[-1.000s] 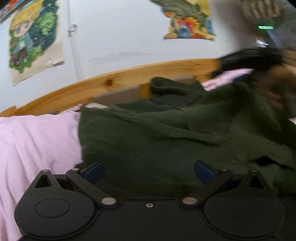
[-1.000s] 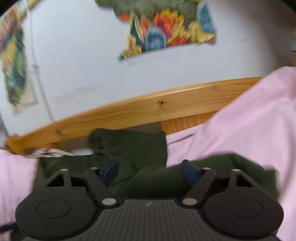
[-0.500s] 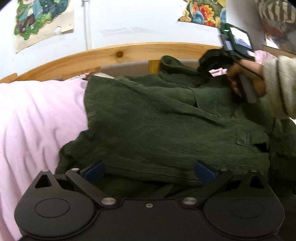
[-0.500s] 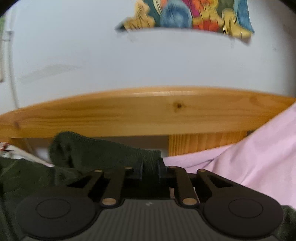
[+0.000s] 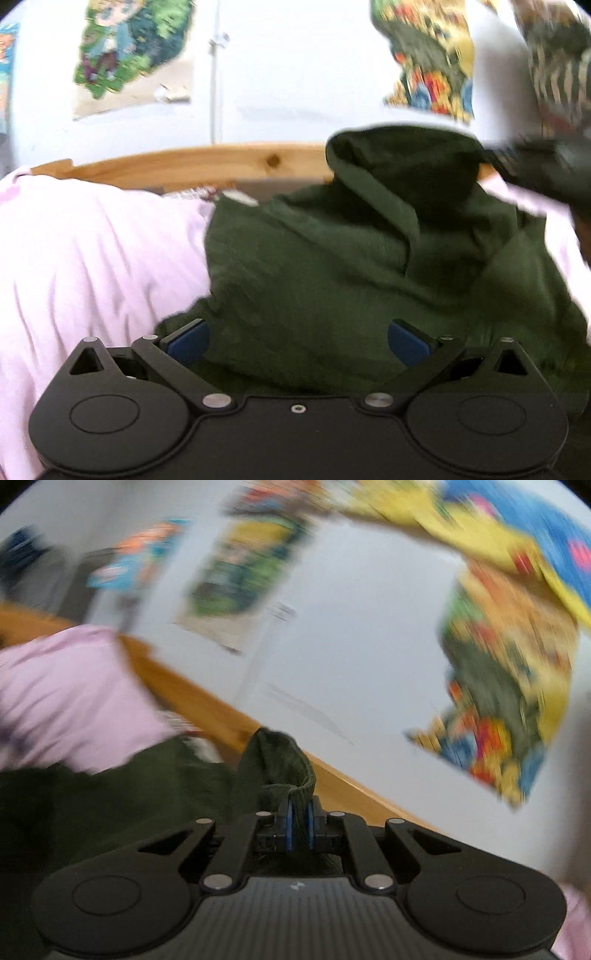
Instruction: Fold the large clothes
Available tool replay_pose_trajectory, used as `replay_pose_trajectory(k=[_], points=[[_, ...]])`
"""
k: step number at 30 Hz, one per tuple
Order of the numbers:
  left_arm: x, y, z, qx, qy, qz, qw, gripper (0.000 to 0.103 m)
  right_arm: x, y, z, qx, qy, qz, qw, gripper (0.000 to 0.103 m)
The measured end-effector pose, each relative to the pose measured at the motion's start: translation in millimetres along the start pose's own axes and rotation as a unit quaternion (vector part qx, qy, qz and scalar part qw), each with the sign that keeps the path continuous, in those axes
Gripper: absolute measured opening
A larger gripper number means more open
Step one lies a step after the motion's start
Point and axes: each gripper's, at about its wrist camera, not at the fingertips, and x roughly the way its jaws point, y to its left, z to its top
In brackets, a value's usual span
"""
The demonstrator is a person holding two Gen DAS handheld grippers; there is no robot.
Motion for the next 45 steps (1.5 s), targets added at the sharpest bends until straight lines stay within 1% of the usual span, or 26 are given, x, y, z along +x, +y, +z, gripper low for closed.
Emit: replay_pose_trajectory(k=[2, 4, 7, 11, 13, 16, 20, 22, 23, 24, 25, 26, 27, 29, 31, 32, 33, 35, 36, 38, 39, 40, 41, 43, 44, 45], points=[[-12, 8, 2, -0.023, -0.027, 0.007, 0.9994, 0.102, -31, 24, -4, -0.055, -0.017, 0.016, 0.998, 0.008], [-22, 16, 3, -0.042, -0.045, 0.019, 0.998, 0.102, -56, 44, -14, -0.094, -0.025, 0.03, 0.995, 0.008], [-29, 25, 4, -0.054, -0.049, 0.049, 0.9961, 0.102, -78, 66, -32, -0.12, -0.005, 0.037, 0.992, 0.008], [-32, 35, 7, -0.067, -0.05, 0.073, 0.9938, 0.102, -103, 85, -68, -0.159, 0.026, 0.052, 0.985, 0.007], [-33, 37, 10, -0.071, -0.05, 0.075, 0.9934, 0.102, -108, 90, -83, -0.16, 0.046, 0.064, 0.984, 0.007], [-32, 33, 12, -0.066, -0.055, 0.074, 0.9936, 0.102, -119, 98, -98, -0.174, 0.062, 0.067, 0.981, 0.007], [-34, 19, 11, -0.046, -0.068, 0.053, 0.9953, 0.102, -121, 102, -112, -0.174, 0.092, 0.061, 0.979, 0.008], [-31, 9, 12, -0.03, -0.073, 0.04, 0.996, 0.102, -123, 99, -109, -0.152, 0.103, 0.061, 0.981, 0.018], [-29, 4, 13, -0.022, -0.077, 0.032, 0.9963, 0.102, -128, 96, -104, -0.131, 0.098, 0.059, 0.985, 0.021], [-26, 0, 13, -0.015, -0.08, 0.024, 0.9964, 0.102, -135, 90, -97, -0.104, 0.084, 0.057, 0.989, 0.037], [-23, -5, 15, -0.007, -0.086, 0.017, 0.9961, 0.102, -139, 84, -90, -0.085, 0.072, 0.051, 0.992, 0.056], [-20, -10, 16, 0.0, -0.094, 0.012, 0.9955, 0.102, -144, 78, -83, -0.07, 0.057, 0.038, 0.995, 0.062], [-14, -15, 19, 0.014, -0.103, 0.002, 0.9946, 0.102, -148, 71, -75, -0.054, 0.042, 0.022, 0.997, 0.067], [1, -27, 28, 0.054, -0.109, -0.007, 0.9926, 0.102, -142, 57, -60, -0.029, 0.03, -0.017, 0.999, 0.072], [19, -36, 37, 0.087, -0.115, 0.0, 0.9896, 0.102, -120, 37, -47, 0.004, 0.029, -0.064, 0.998, 0.081], [30, -39, 41, 0.098, -0.119, 0.007, 0.988, 0.102, -105, 26, -43, 0.027, 0.032, -0.086, 0.995, 0.082], [41, -40, 43, 0.108, -0.12, 0.015, 0.9868, 0.102, -87, 12, -42, 0.056, 0.043, -0.108, 0.992, 0.083], [67, -41, 41, 0.125, -0.118, 0.049, 0.984, 0.102, -50, -13, -44, 0.105, 0.068, -0.14, 0.982, 0.083], [80, -38, 37, 0.131, -0.112, 0.067, 0.9828, 0.102, -29, -24, -48, 0.135, 0.084, -0.15, 0.976, 0.082], [100, -29, 32, 0.132, -0.096, 0.103, 0.9811, 0.101, -1, -40, -60, 0.171, 0.122, -0.151, 0.966, 0.076], [107, -23, 29, 0.133, -0.089, 0.119, 0.9799, 0.101, 9, -46, -68, 0.176, 0.144, -0.16, 0.961, 0.072], [114, -16, 26, 0.132, -0.083, 0.133, 0.9788, 0.102, 16, -50, -77, 0.172, 0.166, -0.17, 0.956, 0.065], [119, -9, 23, 0.129, -0.074, 0.145, 0.9782, 0.102, 20, -52, -89, 0.166, 0.184, -0.181, 0.952, 0.062], [126, 6, 17, 0.116, -0.049, 0.164, 0.9785, 0.102, 16, -52, -110, 0.157, 0.209, -0.21, 0.942, 0.053], [128, 13, 13, 0.106, -0.034, 0.167, 0.9795, 0.101, 14, -51, -121, 0.153, 0.218, -0.228, 0.937, 0.052], [130, 20, 8, 0.096, -0.019, 0.168, 0.981, 0.101, 5, -49, -134, 0.151, 0.216, -0.238, 0.935, 0.052]])
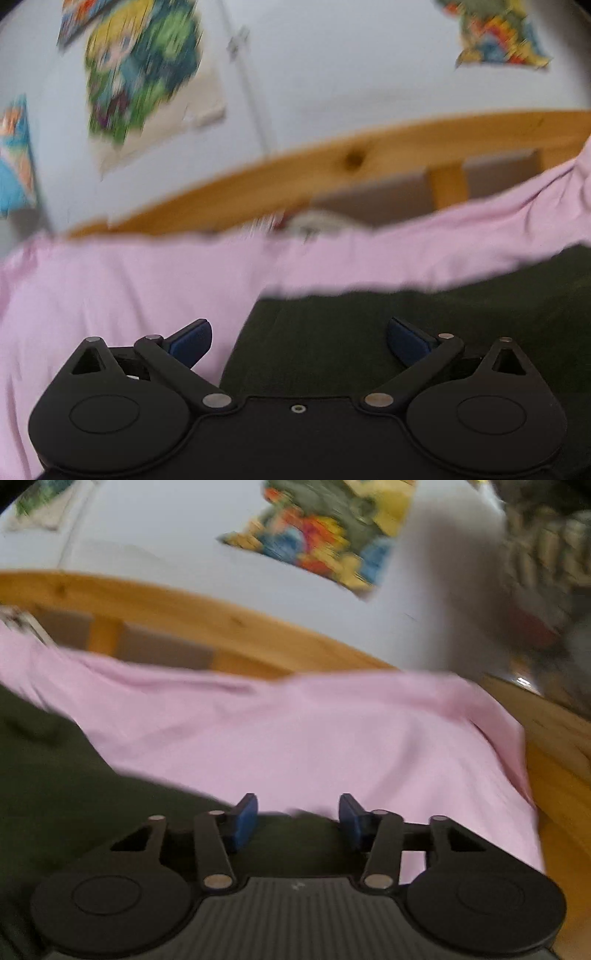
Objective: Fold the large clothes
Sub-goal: 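Open both grippers and withdraw them from the folded shirt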
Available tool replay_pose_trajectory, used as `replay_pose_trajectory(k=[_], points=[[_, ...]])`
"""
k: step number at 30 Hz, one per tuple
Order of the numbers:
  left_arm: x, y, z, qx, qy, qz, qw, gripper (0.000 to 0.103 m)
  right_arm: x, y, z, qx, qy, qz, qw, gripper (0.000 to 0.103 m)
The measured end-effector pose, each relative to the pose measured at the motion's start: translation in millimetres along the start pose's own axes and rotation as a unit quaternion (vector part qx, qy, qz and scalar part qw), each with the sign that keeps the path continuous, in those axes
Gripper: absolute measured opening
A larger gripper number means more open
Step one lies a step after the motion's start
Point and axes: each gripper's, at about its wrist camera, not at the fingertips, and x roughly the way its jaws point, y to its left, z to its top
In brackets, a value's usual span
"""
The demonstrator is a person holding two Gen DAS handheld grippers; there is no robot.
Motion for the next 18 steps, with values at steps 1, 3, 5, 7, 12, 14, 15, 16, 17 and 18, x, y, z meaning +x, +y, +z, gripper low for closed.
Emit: replay_pose_trajectory(k=[1, 3, 5, 7, 12, 14, 15, 16, 17, 18], points=[[2, 6, -7, -0.01, 0.016, -0.008, 0.9998, 0.101, -6, -3, -15, 0.001, -0.009, -0.003, 1.0, 0.054], [2, 11, -18, -0.016, 0.026, -0.018, 0.9993, 0.101, -11, -1, -35, -0.004, -0.029, -0.006, 1.0, 0.054], [2, 13, -22, -0.02, 0.028, -0.022, 0.9992, 0.102, -10, 6, -49, -0.012, -0.048, -0.017, 0.999, 0.054], [5, 12, -23, -0.023, 0.034, -0.023, 0.9989, 0.102, -9, 15, -51, -0.025, -0.048, -0.03, 0.998, 0.056], [-8, 17, -15, -0.024, 0.039, -0.02, 0.9988, 0.101, -22, 9, -17, -0.018, -0.047, -0.039, 0.998, 0.056], [-23, 17, -7, -0.032, 0.046, -0.018, 0.9983, 0.101, -48, 17, 0, -0.028, -0.116, -0.045, 0.992, 0.062], [-33, 18, -2, -0.039, 0.044, -0.026, 0.9979, 0.101, -62, 28, 8, -0.047, -0.154, -0.033, 0.986, 0.07], [-43, 17, 3, -0.049, 0.037, -0.042, 0.9973, 0.102, -68, 38, 14, -0.063, -0.175, -0.018, 0.982, 0.077], [-53, 15, 7, -0.059, 0.028, -0.062, 0.9959, 0.102, -73, 50, 21, -0.076, -0.185, 0.008, 0.98, 0.079], [-60, 11, 12, -0.066, 0.024, -0.084, 0.994, 0.102, -76, 63, 26, -0.082, -0.186, 0.047, 0.978, 0.079]])
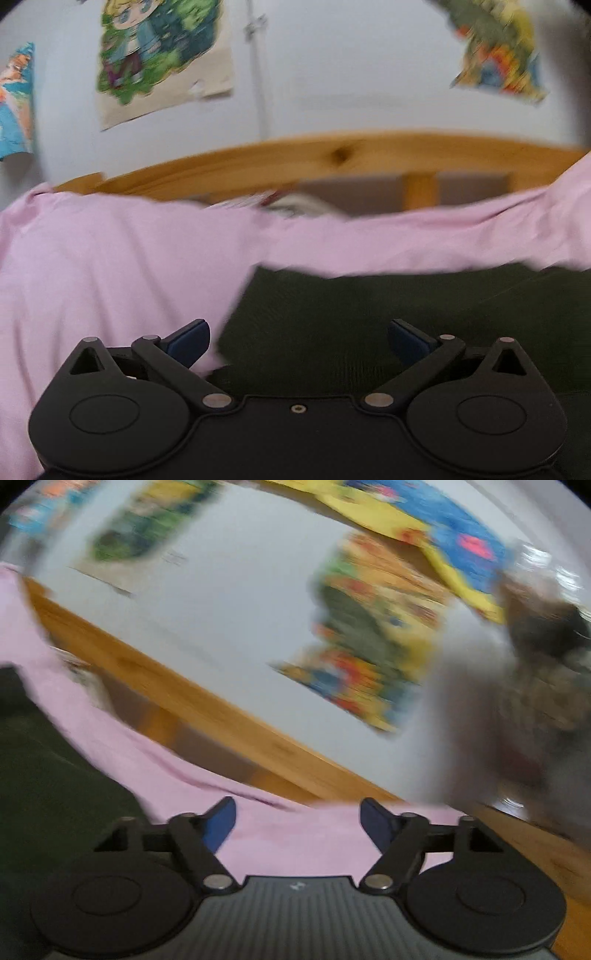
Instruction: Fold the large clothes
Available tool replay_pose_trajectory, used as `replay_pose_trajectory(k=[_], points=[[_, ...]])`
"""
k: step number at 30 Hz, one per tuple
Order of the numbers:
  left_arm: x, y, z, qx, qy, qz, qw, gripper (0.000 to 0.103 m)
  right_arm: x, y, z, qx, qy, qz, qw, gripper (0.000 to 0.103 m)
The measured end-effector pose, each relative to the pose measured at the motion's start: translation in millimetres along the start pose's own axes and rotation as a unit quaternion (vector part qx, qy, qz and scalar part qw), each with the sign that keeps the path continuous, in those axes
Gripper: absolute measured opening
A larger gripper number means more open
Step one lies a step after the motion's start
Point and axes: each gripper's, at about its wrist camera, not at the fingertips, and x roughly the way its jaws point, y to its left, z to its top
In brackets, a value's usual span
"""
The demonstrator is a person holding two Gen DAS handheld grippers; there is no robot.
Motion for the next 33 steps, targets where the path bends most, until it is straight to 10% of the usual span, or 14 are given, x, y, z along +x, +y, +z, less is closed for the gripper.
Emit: replay_pose_trajectory(k=[5, 18, 33], points=[[-1, -28, -8, 0.01, 0.045, -0.042, 0.9981, 0.102, 17, 51, -1, -0.011, 0.057, 0.107, 0.993, 0.082], [4, -22, -30, 0.009, 0.115, -0.011, 0.9933, 0.102, 7, 55, -16, -0.004, 0.1, 0.103, 0.99, 0.093], [-135, 0, -35, 0.069, 0.083, -0.047, 0.9931, 0.102, -187, 27, 18, -0.023, 0.076, 0.166, 0.983, 0.103]])
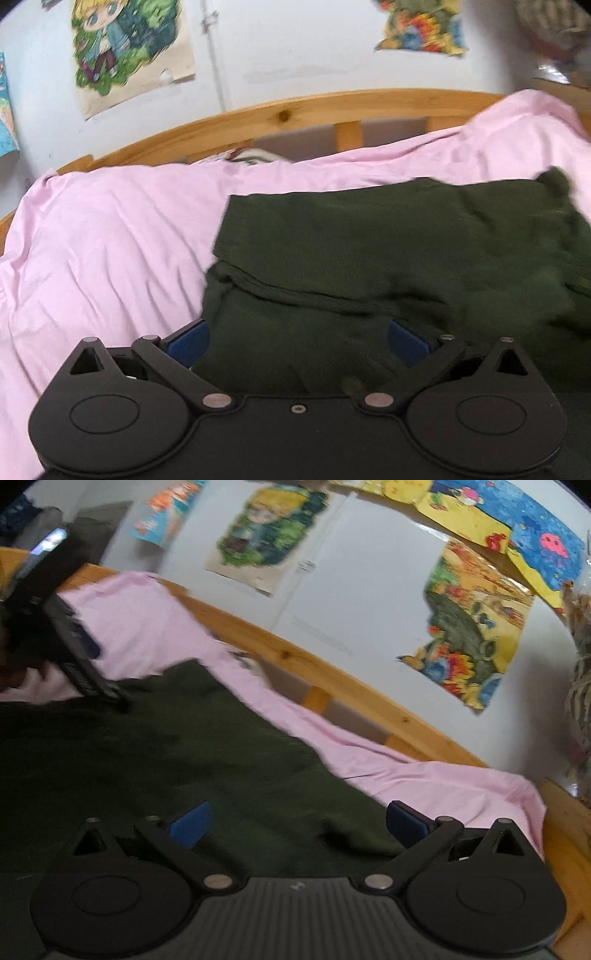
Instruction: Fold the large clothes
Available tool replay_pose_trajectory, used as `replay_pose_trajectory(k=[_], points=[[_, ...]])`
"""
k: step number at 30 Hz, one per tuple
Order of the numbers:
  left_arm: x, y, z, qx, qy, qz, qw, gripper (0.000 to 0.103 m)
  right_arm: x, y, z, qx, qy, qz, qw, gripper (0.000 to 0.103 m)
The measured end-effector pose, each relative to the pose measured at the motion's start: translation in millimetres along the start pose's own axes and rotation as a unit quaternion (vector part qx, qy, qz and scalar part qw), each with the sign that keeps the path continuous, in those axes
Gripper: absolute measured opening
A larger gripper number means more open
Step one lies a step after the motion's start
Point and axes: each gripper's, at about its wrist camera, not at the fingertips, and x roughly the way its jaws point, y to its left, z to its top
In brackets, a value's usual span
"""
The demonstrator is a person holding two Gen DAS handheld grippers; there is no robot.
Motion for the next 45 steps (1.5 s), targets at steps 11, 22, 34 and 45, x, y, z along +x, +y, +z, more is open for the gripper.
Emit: replay_pose_trajectory(k=[11, 22, 34, 45], points=[[-122, -40, -81, 0.095, -0.028, -0.085, 0.9914, 0.102, -114, 77, -46, -0.004, 0.036, 0.126, 0.991, 0.103], [-149, -46, -131, 0.055, 0.025, -0.119, 0.991, 0.102, -108, 111, -53, -0.118, 0.094, 0.22, 0.964, 0.103], [-186, -52, -140, 0.069, -0.012, -0.164, 0.9839, 0.102, -98, 54, -36, 0.06, 0.055, 0.162, 0.983, 0.103], [-157, -85, -155, 0.16, 0.036, -0.107, 0.9807, 0.103, -54, -17, -57, 0.324, 0.087, 0.121, 0.934, 0.103]])
